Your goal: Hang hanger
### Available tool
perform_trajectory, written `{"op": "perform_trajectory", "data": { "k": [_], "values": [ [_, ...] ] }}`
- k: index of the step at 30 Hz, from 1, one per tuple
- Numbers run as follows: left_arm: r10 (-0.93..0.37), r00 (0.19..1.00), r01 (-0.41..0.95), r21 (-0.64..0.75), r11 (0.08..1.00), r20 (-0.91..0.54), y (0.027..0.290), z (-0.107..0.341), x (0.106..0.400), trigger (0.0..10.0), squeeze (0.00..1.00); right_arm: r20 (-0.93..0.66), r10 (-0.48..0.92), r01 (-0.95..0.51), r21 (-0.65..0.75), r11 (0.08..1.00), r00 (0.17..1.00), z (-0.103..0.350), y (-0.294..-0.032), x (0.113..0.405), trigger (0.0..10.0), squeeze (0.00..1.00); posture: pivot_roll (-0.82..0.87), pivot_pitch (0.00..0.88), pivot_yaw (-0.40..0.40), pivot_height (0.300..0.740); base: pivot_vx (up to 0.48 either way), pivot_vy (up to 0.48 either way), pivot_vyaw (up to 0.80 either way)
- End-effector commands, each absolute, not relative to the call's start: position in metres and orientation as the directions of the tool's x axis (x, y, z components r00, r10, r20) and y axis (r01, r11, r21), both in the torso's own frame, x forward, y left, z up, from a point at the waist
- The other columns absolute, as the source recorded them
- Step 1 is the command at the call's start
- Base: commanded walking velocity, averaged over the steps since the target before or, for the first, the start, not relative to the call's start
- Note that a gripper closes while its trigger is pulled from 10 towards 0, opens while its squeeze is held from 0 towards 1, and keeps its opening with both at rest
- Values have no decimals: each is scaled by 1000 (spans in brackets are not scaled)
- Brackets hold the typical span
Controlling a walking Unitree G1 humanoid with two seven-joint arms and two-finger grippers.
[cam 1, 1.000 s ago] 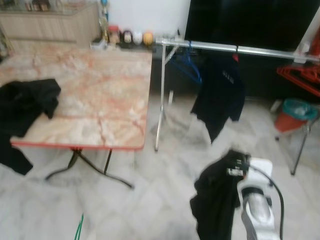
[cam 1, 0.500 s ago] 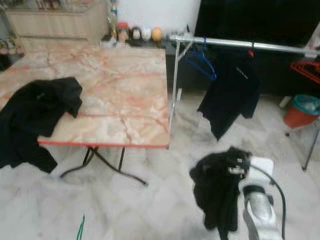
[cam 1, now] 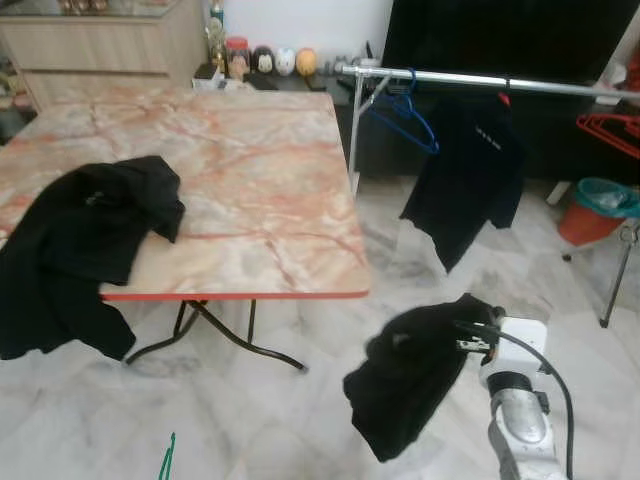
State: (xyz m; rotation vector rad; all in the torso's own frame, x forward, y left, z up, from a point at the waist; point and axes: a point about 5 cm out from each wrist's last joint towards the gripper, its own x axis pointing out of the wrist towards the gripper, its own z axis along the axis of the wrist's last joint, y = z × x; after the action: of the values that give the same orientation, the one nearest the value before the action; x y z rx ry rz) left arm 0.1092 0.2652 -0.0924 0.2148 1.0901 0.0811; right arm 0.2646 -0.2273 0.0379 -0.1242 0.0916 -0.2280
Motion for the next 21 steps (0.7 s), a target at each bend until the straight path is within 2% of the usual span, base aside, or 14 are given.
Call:
{"op": "perform_trajectory", "data": {
  "k": [1, 6, 21],
  "values": [
    [177, 436, 43, 217, 975, -882, 268, -94, 100, 10000, 0, -11, -182, 179, -146, 973, 983, 52, -219, 273, 10000, 0, 88, 0, -59, 740, 0, 334, 800],
    [178, 438, 42, 217, 975, -881, 268, -94, 101, 10000, 0, -17, -172, 168, -143, 975, 985, 51, -217, 273, 10000, 0, 93, 0, -61, 740, 0, 332, 800],
    [167, 436, 63, 215, 974, -884, 266, -95, 100, 10000, 0, -11, -188, 185, -129, 974, 982, 51, -218, 273, 10000, 0, 84, 0, -56, 740, 0, 332, 0]
  ]
}}
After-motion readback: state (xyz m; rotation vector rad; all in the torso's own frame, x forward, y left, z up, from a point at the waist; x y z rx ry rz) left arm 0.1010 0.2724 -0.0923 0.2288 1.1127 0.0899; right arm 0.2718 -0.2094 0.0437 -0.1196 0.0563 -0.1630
